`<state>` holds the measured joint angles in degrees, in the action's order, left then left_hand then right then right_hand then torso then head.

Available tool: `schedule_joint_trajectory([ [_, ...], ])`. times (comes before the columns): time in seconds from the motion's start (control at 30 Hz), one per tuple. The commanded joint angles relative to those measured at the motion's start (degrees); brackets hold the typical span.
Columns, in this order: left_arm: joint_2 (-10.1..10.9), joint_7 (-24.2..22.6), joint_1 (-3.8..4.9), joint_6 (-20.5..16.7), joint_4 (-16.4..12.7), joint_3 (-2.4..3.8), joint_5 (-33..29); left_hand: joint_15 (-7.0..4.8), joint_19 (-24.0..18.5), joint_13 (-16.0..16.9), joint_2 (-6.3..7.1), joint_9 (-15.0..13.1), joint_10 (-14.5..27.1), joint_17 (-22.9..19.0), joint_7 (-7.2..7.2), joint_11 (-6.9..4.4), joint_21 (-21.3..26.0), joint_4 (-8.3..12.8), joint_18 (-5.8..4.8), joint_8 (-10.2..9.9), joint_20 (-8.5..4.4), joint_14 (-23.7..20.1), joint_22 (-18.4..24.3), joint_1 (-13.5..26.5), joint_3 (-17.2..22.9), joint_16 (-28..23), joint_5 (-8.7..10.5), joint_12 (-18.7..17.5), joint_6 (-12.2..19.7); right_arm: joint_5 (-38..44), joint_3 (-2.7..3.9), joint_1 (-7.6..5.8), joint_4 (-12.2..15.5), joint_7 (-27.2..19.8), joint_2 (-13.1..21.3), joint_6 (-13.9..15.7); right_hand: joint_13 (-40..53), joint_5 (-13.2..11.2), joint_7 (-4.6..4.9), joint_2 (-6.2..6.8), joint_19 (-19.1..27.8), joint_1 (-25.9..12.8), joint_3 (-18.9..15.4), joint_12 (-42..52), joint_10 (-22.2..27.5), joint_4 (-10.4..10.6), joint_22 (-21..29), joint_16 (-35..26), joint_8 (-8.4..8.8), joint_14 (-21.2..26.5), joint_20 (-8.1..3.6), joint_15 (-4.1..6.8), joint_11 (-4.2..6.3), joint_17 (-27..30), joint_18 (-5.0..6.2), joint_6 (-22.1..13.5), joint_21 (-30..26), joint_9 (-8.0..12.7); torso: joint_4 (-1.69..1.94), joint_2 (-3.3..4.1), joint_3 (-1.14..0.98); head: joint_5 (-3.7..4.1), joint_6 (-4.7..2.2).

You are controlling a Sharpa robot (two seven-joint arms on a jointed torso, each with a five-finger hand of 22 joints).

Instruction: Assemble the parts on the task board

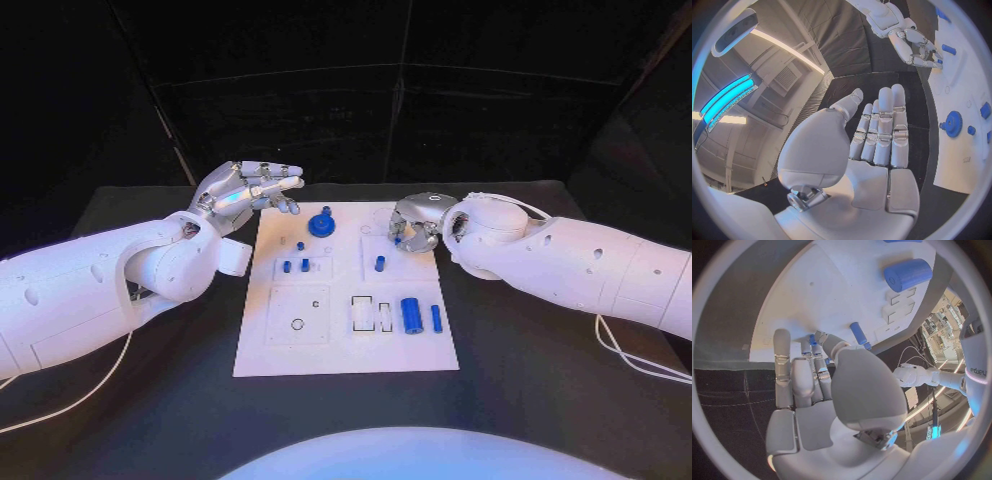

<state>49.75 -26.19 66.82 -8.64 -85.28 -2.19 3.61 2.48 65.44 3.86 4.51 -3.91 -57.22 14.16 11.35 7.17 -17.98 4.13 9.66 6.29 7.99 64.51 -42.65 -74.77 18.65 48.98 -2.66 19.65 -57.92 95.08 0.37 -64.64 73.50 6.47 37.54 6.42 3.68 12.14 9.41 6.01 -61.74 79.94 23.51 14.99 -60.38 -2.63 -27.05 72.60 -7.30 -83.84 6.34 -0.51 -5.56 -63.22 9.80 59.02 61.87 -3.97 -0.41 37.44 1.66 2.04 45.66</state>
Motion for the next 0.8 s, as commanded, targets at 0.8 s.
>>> schedule_joint_trajectory([
  [0.8,0.07,0.20,0.04,1.13,-0.10,0.01,-0.28,-0.02,0.61,-0.07,-0.75,0.11,0.76,-0.07,0.17,0.24,0.79,0.16,0.72,0.35,0.04,0.57,0.66,-0.63,-0.45,-0.81,-0.17,-0.40,1.03,2.53,-0.22,0.49,2.27,1.64,1.38,7.59,0.10,-4.10,-0.86,-2.40,-1.08,0.33,11.04,-1.85,-6.52,-4.90,-6.54,0.99,0.06,-1.75,-1.15,1.14,1.15,0.71,-0.04,5.11,5.86,-0.10,0.08,-0.05,0.06,0.00,0.08],
])
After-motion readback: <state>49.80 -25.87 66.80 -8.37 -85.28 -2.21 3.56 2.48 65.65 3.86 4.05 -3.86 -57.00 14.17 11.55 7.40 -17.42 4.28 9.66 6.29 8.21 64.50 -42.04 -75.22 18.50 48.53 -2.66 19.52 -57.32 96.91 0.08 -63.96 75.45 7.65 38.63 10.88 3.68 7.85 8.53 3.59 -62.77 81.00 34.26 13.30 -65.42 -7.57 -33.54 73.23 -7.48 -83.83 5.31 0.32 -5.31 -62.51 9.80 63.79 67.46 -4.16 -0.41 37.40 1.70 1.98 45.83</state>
